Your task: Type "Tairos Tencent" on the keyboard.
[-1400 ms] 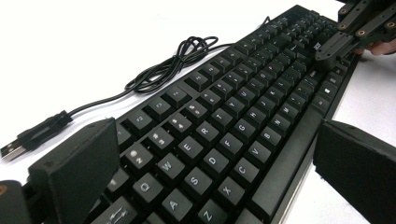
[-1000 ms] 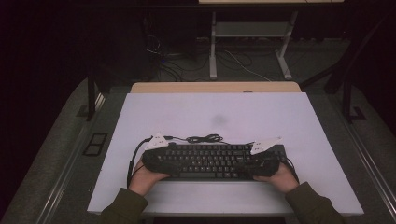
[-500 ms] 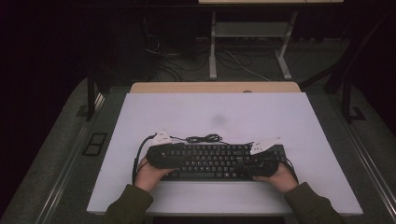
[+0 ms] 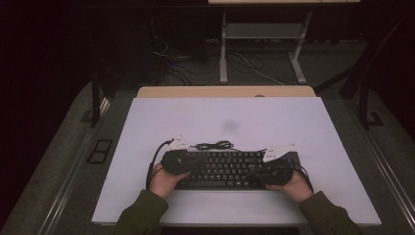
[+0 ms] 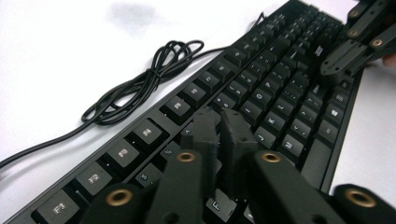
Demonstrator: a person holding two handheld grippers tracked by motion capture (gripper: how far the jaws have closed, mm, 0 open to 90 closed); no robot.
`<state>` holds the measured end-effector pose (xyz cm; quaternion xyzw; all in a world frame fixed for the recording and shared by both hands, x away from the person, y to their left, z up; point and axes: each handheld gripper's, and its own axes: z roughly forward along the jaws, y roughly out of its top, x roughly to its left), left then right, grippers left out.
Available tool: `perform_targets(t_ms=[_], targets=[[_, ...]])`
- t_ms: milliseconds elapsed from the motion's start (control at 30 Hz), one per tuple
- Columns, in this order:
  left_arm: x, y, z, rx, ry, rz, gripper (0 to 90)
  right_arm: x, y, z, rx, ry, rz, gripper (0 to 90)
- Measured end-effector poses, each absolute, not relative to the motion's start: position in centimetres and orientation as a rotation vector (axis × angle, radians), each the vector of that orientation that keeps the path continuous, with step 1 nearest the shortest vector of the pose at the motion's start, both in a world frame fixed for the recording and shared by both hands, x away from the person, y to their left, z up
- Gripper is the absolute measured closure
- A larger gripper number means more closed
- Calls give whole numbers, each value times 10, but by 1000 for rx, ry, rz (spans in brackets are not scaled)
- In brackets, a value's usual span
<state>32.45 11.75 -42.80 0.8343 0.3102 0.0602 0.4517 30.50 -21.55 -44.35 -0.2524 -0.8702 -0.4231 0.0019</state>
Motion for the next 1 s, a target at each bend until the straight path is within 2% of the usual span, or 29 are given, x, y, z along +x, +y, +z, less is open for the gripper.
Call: perform_targets(t_ms=[67, 567, 1000], targets=[[326, 116, -429, 2077, 772, 149, 891, 305, -215, -444, -792, -2730, -1327, 896], [328, 110, -435, 2182, 769, 147, 893, 305, -216, -443, -790, -2733, -1326, 896], [327, 111, -434, 2136, 782, 130, 893, 305, -216, -444, -790, -2732, -1326, 896]])
